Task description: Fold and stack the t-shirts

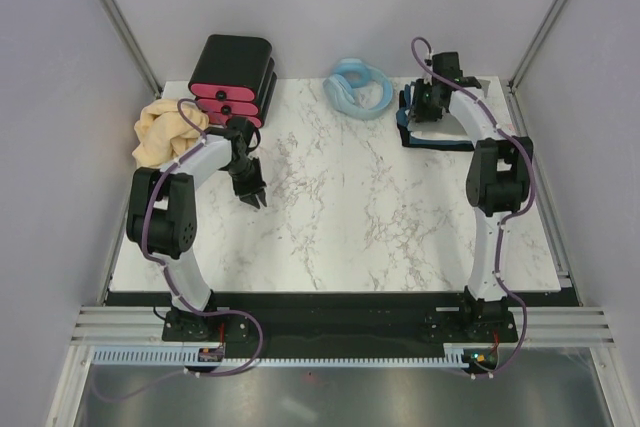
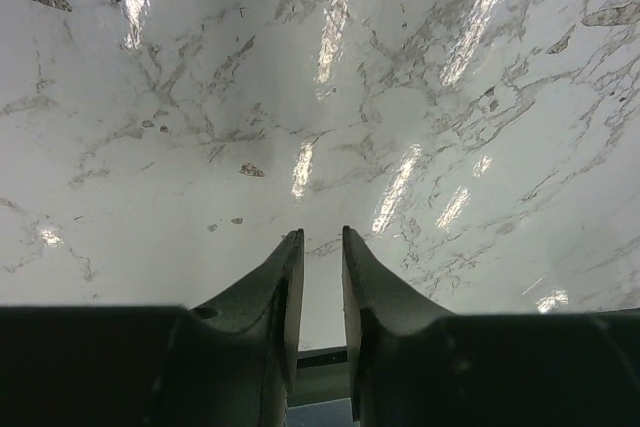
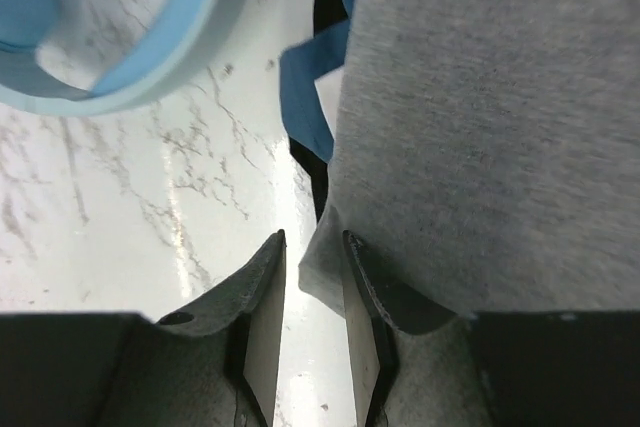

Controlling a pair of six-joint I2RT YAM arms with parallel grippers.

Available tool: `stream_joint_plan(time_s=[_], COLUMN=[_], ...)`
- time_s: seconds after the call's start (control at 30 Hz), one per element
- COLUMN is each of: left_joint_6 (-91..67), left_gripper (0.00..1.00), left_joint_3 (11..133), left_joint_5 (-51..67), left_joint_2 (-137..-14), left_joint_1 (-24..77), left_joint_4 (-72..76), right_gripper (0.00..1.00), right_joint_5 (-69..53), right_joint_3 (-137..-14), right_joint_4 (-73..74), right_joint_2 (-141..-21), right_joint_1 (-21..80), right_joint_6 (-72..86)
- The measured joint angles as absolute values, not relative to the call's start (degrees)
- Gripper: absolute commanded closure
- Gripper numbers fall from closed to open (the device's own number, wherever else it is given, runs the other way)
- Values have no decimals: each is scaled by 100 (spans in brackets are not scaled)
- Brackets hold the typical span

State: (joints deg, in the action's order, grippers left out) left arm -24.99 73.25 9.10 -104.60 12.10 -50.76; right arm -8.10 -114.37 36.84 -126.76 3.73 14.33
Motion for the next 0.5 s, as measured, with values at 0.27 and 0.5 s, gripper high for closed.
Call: stream_joint_plan(time_s=[0.27, 0.5], left_joint_6=[-2497, -2499], left_gripper=[69, 67], left_joint_3=[7325, 7323], left_joint_5=[908, 910], left_joint_2=[-10398, -10377], left_joint_1=[1210, 1210], left_joint_4=[-5076, -5063], right_gripper=[61, 58], right_joint_5=[-731, -891], right_joint_3=[-11111, -10724], right_joint_4=[3573, 3382], right_joint_2=[-13091, -12315], right_joint_1=[489, 517], right_joint_6=[1678, 1789])
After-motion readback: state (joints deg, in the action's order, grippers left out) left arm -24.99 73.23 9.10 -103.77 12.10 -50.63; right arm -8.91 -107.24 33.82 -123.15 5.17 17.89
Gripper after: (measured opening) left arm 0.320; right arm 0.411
